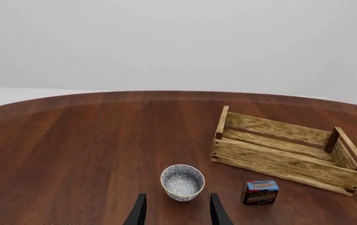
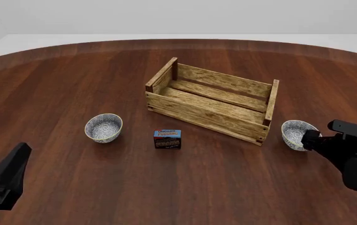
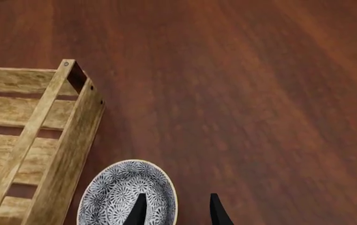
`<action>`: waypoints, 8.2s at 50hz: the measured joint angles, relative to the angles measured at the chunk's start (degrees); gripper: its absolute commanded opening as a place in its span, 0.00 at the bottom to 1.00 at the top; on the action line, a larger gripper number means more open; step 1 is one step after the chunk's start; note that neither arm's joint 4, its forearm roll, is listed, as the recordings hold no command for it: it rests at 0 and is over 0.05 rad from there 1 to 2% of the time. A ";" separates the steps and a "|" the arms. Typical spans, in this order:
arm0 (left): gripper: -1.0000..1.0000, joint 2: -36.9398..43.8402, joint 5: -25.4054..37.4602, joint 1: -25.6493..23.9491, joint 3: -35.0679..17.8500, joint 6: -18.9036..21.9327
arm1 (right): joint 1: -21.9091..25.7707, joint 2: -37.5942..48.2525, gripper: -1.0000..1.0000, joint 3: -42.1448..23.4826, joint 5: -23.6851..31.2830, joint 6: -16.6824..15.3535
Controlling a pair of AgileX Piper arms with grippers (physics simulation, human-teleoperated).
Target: Stack the right bowl on the left bowl and place them in the tray.
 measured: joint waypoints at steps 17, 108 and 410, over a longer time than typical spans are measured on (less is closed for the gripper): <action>1.00 0.23 0.10 0.19 -0.65 0.23 | -0.28 3.48 1.00 0.07 -1.81 0.15; 1.00 -1.01 3.65 4.43 -11.09 3.55 | 26.07 -40.45 0.00 -7.64 27.39 8.93; 1.00 -7.07 13.11 9.51 -12.06 0.72 | 62.86 28.15 0.00 -69.64 38.04 19.33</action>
